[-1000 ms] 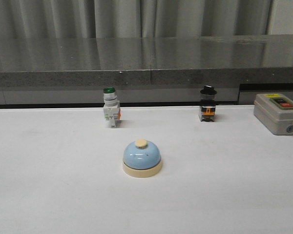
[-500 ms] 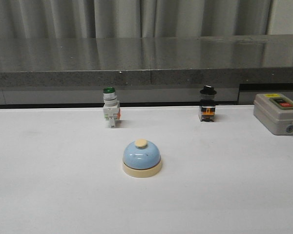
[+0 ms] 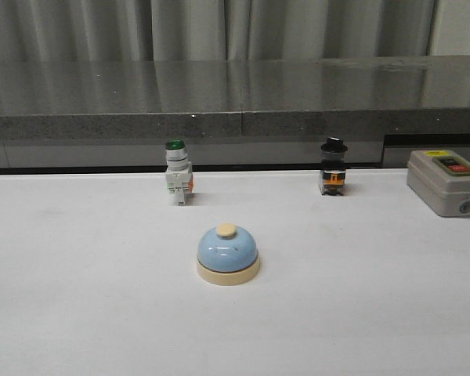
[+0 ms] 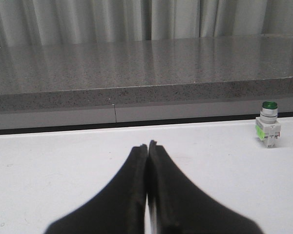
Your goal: Place and press bell with both arms
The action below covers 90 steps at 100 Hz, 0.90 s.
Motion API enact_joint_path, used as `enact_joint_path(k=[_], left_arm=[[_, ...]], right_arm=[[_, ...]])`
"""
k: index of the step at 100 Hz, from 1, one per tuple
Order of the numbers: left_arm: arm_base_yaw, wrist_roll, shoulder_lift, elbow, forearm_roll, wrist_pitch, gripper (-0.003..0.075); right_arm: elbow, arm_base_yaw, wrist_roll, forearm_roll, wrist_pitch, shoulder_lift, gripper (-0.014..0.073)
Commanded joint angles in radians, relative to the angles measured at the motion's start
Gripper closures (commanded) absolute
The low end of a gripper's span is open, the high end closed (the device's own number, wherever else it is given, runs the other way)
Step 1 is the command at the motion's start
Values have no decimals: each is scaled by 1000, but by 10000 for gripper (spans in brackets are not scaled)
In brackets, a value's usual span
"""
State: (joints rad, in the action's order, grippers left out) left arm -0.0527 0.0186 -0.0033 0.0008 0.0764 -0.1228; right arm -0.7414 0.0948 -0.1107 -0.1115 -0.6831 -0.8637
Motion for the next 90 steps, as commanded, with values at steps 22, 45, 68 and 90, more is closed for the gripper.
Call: enact_joint_path(k=[22,45,68,90], left_arm=[[3,8,-31,41,-6,88,740],[3,8,-31,41,-6,88,740],[3,8,-31,41,-6,88,740],[3,8,-31,41,-6,88,740]], right_arm=[[-36,31,82,-84,94,-165,654],[-81,162,91,-84,126,-297,654],[-231,303,98,-84,130,-508,654],[-394,416,111,-84,129,-717,654]])
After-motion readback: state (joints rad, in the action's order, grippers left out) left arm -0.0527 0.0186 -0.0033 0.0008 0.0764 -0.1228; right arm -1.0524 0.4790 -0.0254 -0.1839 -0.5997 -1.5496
